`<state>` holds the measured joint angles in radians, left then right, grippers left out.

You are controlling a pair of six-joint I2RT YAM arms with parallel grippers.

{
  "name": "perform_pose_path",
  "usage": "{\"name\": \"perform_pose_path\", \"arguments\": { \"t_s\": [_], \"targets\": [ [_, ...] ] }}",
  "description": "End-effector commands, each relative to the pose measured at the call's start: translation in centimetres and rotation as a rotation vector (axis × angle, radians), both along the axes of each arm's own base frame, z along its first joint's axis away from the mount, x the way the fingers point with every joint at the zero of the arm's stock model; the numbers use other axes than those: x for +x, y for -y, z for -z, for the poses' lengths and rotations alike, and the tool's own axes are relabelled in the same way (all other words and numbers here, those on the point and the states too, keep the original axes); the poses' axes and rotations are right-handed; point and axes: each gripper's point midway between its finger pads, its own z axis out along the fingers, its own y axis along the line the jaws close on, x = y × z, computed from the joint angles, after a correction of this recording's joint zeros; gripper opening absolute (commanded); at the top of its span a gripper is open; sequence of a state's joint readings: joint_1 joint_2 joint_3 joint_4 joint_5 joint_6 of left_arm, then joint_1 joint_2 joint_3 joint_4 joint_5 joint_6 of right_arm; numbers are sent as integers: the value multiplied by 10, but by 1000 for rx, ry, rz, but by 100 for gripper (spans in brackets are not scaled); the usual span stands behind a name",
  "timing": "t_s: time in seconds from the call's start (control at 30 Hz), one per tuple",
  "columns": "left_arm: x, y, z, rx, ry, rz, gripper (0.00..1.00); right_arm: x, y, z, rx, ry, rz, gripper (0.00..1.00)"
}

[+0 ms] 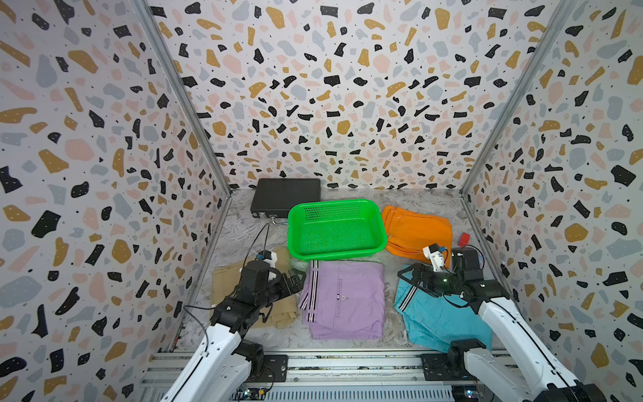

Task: Put the folded long pants in the basket
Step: Pick up the long pant at the center of the board.

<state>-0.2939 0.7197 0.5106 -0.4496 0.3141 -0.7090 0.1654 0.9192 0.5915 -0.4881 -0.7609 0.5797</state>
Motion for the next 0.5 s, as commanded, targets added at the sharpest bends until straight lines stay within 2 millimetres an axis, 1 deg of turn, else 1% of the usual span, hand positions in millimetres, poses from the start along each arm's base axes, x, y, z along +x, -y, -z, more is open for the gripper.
{"name": "perform_pose_path", "arguments": {
  "t_s": [0.0, 0.07, 0.13, 0.23, 0.37, 0.47],
  "targets": [
    [-11, 23, 9, -96, -101, 102, 100, -26, -16, 23, 36, -182, -90, 91],
    [-13, 23, 23, -84, -152, 102, 100, -26, -22, 28, 24, -199, -126, 91],
    [-14, 22, 30, -79, -179, 96, 100, -25, -29, 32, 3, -215, -155, 91],
    [-14, 23, 35, -65, -180, 110, 100, -24, -39, 42, -33, -233, -197, 90],
    [-9, 18, 41, -30, -174, 97, 100, -15, -54, 60, -73, -266, -234, 89],
    [-6, 20, 47, -25, -184, 102, 100, -8, -60, 74, -121, -309, -251, 84]
  ]
}}
